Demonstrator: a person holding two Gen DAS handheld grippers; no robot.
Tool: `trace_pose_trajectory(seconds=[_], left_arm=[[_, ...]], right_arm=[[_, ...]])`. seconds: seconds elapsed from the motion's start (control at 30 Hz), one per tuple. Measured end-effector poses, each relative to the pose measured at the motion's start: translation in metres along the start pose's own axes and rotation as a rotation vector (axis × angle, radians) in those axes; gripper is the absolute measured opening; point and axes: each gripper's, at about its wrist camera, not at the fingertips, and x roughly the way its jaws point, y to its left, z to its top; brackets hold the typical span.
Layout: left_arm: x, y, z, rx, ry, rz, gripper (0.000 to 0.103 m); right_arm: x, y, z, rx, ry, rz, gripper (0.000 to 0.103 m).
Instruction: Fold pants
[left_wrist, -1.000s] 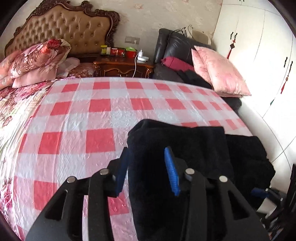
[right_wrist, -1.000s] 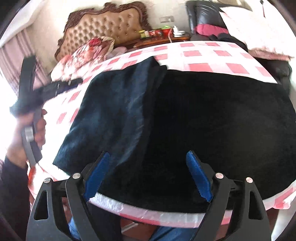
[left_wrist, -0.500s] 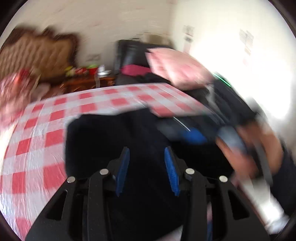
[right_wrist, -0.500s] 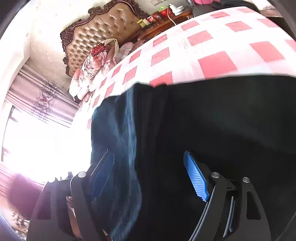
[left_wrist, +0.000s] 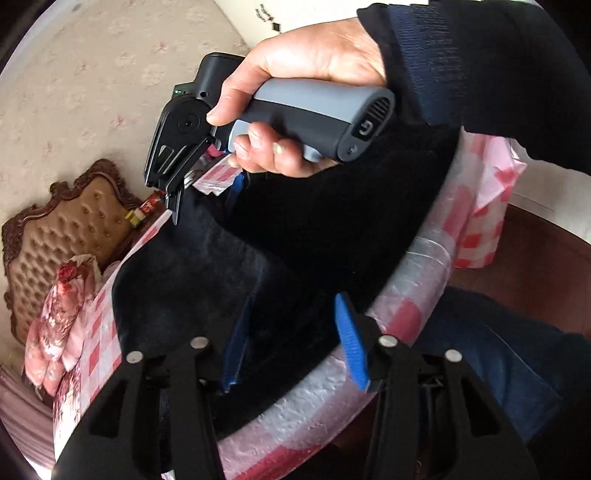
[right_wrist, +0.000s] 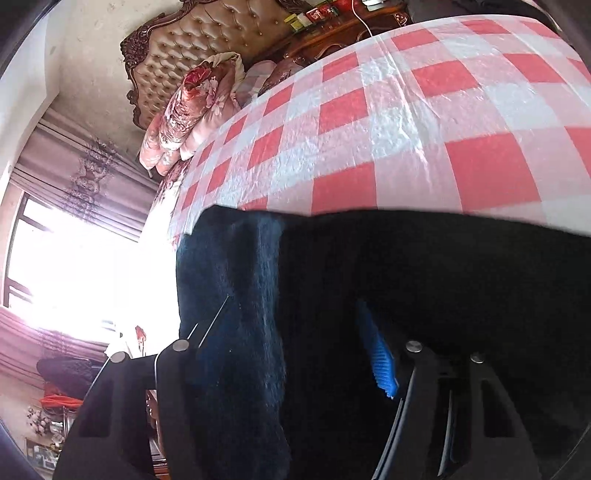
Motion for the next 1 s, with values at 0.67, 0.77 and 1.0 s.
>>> trace_pose_trajectory(seconds=[0.67, 0.77, 1.0], left_arm=[[-0.152, 0.266, -0.081, -0.856, -0.29, 0.126, 0.009], [-0.155, 0.278, -0.099, -0.908, -0.272, 0.128, 0.009], [-0.161, 0.269, -0.093, -0.854, -0.315, 0.076, 0.009]], right_arm=[[0.027, 0.26, 0.078, -0.218, 0.166, 0.242, 0.016], [0.055, 0.28, 0.074, -0.231, 0.206, 0.227, 0.016], [0.066, 0.253, 0.072, -0.157, 0.226, 0.224, 0.016]])
